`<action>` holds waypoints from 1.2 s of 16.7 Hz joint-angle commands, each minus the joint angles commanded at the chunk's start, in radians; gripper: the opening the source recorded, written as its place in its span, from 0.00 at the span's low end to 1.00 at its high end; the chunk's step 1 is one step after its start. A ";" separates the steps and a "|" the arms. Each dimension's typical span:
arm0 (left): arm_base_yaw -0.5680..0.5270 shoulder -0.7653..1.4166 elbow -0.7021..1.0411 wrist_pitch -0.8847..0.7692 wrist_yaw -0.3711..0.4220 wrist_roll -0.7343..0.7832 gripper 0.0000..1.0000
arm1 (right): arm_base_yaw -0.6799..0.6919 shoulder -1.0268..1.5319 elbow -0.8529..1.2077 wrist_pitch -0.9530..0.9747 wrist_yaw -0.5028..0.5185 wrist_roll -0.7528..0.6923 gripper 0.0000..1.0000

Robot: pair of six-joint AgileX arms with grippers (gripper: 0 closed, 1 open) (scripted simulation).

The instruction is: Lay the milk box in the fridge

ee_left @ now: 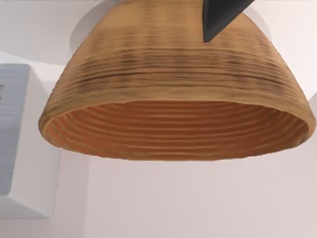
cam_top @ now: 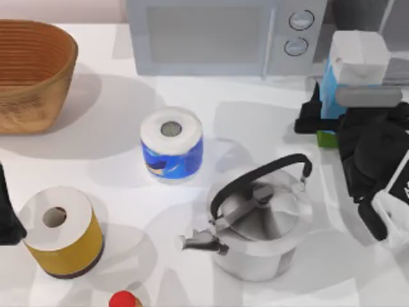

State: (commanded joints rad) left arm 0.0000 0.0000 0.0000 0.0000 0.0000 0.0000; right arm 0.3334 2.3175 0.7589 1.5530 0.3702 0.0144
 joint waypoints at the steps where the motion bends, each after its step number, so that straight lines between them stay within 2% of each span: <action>1: 0.000 0.000 0.000 0.000 0.000 0.000 1.00 | 0.000 0.000 0.000 0.000 0.000 0.000 0.70; 10: 0.000 0.000 0.000 0.000 0.000 0.000 1.00 | 0.000 0.000 0.000 0.000 0.000 0.000 0.02; 20: 0.000 0.000 0.000 0.000 0.000 0.000 1.00 | 0.002 -0.004 -0.001 -0.003 -0.001 0.002 0.00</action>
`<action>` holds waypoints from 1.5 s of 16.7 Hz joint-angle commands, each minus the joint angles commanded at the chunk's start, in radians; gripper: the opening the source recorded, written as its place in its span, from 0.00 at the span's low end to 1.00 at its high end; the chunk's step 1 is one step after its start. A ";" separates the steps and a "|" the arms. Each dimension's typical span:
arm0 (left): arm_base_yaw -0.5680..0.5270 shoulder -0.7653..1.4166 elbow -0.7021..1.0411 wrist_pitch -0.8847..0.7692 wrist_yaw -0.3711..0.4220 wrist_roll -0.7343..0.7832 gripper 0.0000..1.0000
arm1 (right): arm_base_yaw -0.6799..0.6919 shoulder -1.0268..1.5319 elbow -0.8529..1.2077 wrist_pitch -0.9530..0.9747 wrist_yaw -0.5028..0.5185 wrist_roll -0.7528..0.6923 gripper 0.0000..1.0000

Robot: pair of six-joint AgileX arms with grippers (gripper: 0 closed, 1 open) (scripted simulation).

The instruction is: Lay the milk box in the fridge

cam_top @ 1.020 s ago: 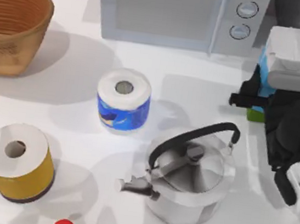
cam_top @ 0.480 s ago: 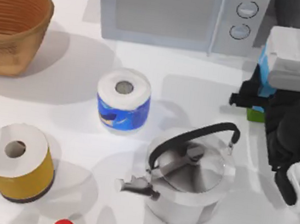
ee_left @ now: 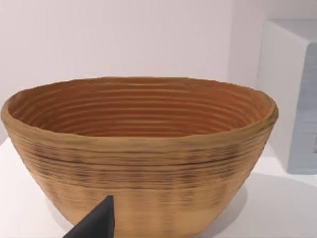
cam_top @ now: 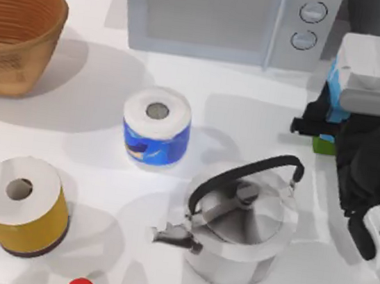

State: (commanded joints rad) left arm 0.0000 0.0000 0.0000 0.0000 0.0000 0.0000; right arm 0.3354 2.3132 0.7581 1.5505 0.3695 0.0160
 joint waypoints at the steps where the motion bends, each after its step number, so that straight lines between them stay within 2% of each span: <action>1: 0.000 0.000 0.000 0.000 0.000 0.000 1.00 | 0.001 -0.013 0.002 -0.012 -0.001 0.000 0.00; 4: 0.000 0.000 0.000 0.000 0.000 0.000 1.00 | 0.001 -0.110 0.015 -0.110 -0.004 0.001 0.00; 12: 0.000 0.000 0.000 0.000 0.000 0.000 1.00 | 0.000 -0.518 0.056 -0.581 -0.006 0.004 0.00; 20: 0.000 0.000 0.000 0.000 0.000 0.000 1.00 | -0.001 -0.572 0.055 -0.631 -0.010 0.006 0.00; 25: 0.000 0.000 0.000 0.000 0.000 0.000 1.00 | -0.032 -0.782 -0.033 -0.731 -0.058 0.004 0.00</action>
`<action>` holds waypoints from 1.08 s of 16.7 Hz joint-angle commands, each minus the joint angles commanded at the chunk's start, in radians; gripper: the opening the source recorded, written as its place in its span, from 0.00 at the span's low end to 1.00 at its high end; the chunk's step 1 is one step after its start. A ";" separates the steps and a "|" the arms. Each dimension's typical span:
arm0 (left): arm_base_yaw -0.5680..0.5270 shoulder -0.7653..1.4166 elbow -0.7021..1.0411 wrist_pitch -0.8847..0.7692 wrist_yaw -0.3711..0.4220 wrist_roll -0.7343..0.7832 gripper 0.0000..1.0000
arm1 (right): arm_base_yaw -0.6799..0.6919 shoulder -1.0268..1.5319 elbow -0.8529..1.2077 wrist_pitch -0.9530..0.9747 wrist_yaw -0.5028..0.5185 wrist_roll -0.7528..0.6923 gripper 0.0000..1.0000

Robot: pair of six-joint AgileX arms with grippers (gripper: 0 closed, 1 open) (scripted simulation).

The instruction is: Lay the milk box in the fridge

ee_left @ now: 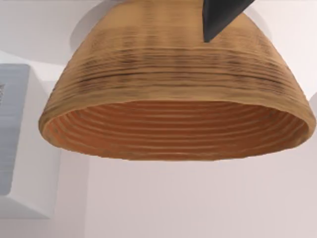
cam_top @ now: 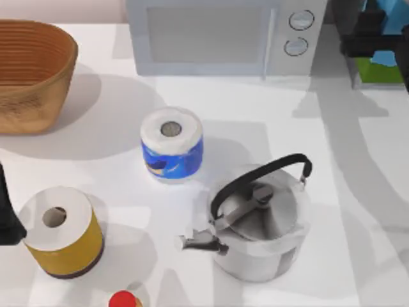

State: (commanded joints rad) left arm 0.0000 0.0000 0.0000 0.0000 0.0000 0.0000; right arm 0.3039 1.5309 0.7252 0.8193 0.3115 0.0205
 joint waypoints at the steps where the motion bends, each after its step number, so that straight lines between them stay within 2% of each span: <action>1: 0.000 0.000 0.000 0.000 0.000 0.000 1.00 | -0.012 -0.070 -0.030 -0.034 -0.014 -0.001 0.00; 13: 0.000 0.000 0.000 0.000 0.000 0.000 1.00 | -0.226 -1.151 -0.531 -0.600 -0.223 -0.016 0.00; 18: 0.000 0.000 0.000 0.000 0.000 0.000 1.00 | -0.289 -1.461 -0.687 -0.776 -0.293 -0.020 0.00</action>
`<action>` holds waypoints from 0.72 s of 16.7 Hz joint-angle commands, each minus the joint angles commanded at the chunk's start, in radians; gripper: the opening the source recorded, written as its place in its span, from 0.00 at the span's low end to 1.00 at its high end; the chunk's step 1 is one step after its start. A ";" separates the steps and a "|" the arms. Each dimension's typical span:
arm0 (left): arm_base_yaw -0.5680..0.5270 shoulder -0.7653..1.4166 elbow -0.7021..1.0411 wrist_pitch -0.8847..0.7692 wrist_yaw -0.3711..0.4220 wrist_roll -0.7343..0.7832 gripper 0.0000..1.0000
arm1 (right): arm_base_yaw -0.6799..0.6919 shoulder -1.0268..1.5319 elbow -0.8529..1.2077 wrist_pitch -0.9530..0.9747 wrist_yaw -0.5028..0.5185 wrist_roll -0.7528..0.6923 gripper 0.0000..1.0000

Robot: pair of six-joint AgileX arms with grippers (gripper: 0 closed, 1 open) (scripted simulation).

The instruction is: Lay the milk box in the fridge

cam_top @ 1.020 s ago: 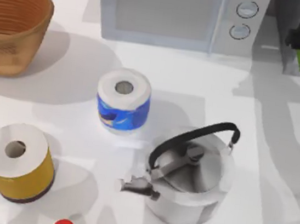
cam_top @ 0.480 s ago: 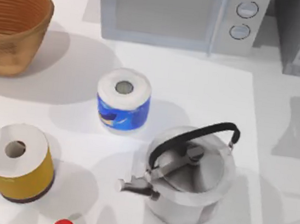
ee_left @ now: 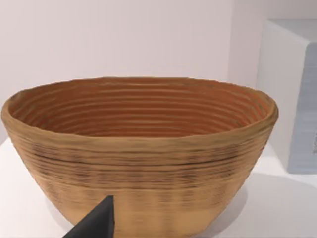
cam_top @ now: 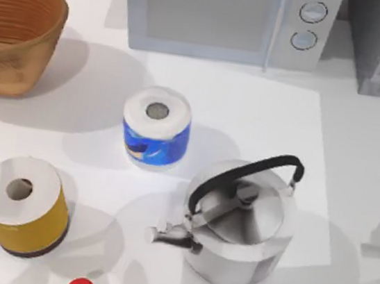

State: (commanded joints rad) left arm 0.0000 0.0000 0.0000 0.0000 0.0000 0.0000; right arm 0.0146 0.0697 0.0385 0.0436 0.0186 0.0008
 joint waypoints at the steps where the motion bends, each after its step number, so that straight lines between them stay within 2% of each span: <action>1: 0.000 0.000 0.000 0.000 0.000 0.000 1.00 | -0.007 -0.033 -0.018 -0.020 -0.009 0.000 0.00; 9: 0.000 0.000 0.000 0.000 0.000 0.000 1.00 | -0.012 -0.065 -0.037 -0.042 -0.018 0.001 0.00; 12: 0.000 0.000 0.000 0.000 0.000 0.000 1.00 | -0.020 -0.003 0.005 0.009 -0.032 0.002 0.00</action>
State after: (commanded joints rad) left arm 0.0000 0.0000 0.0000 0.0000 0.0000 0.0000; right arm -0.0052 0.0663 0.0436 0.0525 -0.0130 0.0031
